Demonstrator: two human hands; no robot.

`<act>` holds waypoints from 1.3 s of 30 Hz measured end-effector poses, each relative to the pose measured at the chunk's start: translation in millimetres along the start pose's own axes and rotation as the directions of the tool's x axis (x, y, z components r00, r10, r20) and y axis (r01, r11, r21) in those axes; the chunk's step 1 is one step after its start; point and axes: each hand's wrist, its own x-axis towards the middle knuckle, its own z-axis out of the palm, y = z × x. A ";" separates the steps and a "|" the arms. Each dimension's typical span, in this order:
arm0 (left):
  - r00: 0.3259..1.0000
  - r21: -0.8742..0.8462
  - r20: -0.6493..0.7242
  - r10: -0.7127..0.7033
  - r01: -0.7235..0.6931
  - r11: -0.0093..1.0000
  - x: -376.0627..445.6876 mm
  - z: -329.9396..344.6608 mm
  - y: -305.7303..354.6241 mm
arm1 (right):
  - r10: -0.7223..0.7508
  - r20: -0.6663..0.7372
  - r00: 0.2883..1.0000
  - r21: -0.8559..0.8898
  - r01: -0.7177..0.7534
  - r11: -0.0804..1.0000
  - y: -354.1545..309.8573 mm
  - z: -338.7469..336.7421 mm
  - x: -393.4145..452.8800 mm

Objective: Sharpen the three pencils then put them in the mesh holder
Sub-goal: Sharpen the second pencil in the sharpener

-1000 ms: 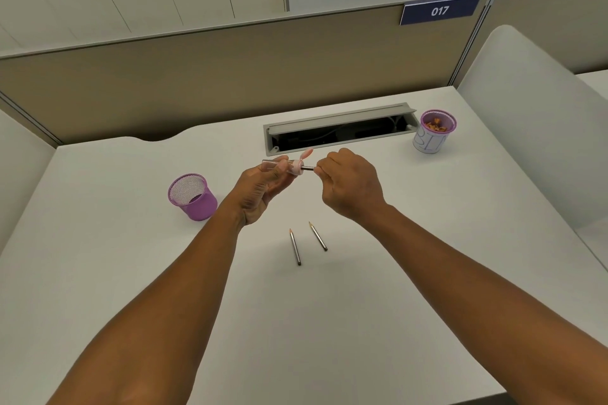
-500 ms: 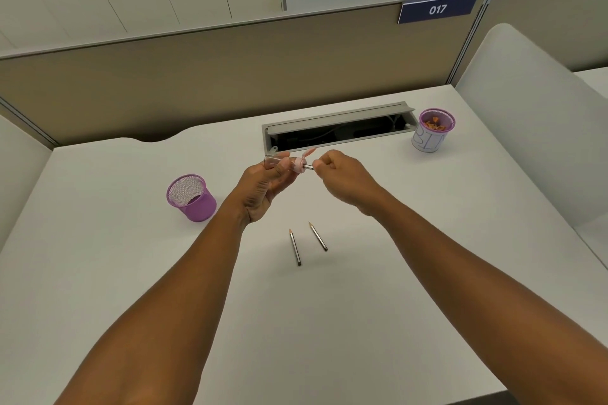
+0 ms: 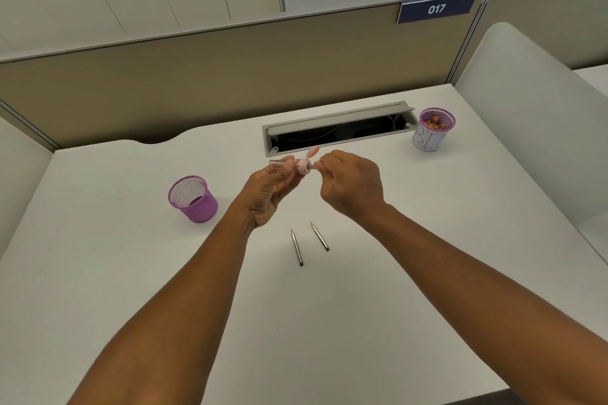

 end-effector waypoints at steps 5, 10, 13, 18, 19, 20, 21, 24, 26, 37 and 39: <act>0.999 0.006 0.034 0.017 -0.017 1.000 -3.3 -0.2 1.0 | 0.401 0.500 0.768 -0.051 -0.436 0.899 -18.5 -16.0 24.5; 0.999 0.033 0.025 0.022 -0.022 0.999 -7.1 -1.6 3.1 | 0.513 0.744 0.429 0.122 -0.841 0.527 -24.1 -33.0 37.7; 0.999 0.026 0.021 0.036 -0.036 0.999 -7.2 -3.2 7.8 | 0.435 0.661 0.611 0.188 -0.696 0.693 -23.8 -30.7 34.2; 0.999 0.034 0.007 0.039 -0.039 0.999 -8.8 -9.4 12.6 | 0.170 0.490 0.855 0.286 -0.342 0.895 -15.8 -19.2 16.0; 0.999 0.028 0.006 0.036 -0.036 0.999 -9.2 -9.3 12.4 | 0.122 0.430 0.895 0.253 -0.249 0.935 -13.3 -15.7 11.8; 0.999 0.021 0.007 0.035 -0.035 0.999 -9.7 -9.2 12.4 | 0.071 0.353 0.933 0.203 -0.150 0.967 -10.6 -12.8 7.8; 0.999 0.018 0.011 0.033 -0.034 0.999 -10.2 -9.0 12.5 | 0.012 0.276 0.961 0.135 -0.051 0.989 -7.5 -10.5 4.1; 0.999 0.037 0.022 0.032 -0.033 0.999 -11.7 -6.9 13.1 | -0.140 0.068 0.988 -0.032 0.142 0.989 -4.0 -8.7 -3.2; 0.999 0.038 0.021 0.026 -0.027 0.999 -12.7 -3.4 12.3 | -0.178 -0.028 0.984 -0.076 0.175 0.982 -5.0 -8.4 -2.8; 0.998 0.032 0.067 0.022 -0.024 0.999 -11.4 5.0 12.8 | 0.483 0.695 0.532 0.163 -0.771 0.615 -24.1 -43.6 40.5; 0.997 0.026 0.068 0.021 -0.023 0.999 -11.6 5.4 12.3 | 0.463 0.757 0.462 0.153 -0.813 0.561 -22.5 -47.3 44.0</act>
